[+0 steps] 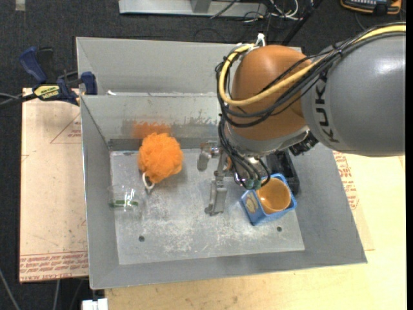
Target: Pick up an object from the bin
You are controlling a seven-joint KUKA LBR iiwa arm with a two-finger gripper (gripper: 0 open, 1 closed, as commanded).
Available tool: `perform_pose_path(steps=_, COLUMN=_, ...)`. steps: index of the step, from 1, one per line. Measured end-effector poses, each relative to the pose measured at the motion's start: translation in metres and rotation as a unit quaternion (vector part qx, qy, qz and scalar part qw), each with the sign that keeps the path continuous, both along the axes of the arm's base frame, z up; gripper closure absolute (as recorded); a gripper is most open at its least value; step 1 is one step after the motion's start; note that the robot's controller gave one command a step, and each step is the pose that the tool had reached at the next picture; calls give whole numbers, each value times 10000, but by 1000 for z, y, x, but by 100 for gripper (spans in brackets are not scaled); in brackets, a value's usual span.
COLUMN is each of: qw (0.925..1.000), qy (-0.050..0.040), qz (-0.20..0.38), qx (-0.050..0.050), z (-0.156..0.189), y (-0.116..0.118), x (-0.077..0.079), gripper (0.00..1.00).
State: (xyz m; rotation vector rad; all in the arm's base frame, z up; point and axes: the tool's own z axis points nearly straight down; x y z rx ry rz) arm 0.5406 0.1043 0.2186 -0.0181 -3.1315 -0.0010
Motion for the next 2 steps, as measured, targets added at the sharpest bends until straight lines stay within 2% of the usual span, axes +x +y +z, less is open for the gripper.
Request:
perform_pose_path(steps=1, qw=9997, qy=-126, qz=194, qx=11, z=27, y=-28, x=24, gripper=0)
perform_pose_path(steps=2, qw=9997, qy=-66, qz=223, qx=-9, z=-30, y=-3, x=40, gripper=0)
